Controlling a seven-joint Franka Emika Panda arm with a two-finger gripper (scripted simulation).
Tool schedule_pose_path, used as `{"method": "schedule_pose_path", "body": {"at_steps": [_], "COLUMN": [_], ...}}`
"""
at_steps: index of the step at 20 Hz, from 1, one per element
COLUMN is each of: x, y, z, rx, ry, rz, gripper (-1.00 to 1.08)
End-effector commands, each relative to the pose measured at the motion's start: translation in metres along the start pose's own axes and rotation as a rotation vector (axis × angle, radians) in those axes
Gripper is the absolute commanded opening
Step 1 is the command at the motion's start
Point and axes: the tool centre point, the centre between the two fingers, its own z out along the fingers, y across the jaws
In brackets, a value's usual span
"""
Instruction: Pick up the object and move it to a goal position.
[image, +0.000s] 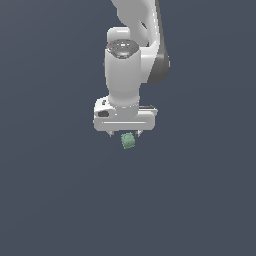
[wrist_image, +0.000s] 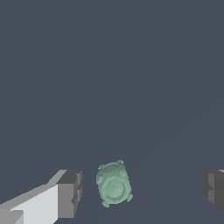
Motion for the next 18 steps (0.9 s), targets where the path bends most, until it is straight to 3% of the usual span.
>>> {"method": "schedule_pose_path", "body": {"at_steps": [1, 9, 18], "x": [0.000, 0.007, -0.001], "y": [0.000, 0.029, 0.025], "z": [0.000, -0.011, 0.003], "rx": [0.000, -0.030, -0.026], "ry": [0.000, 0.025, 0.015], "rz": [0.000, -0.002, -0.029], "gripper": [1.00, 1.00, 1.00]}}
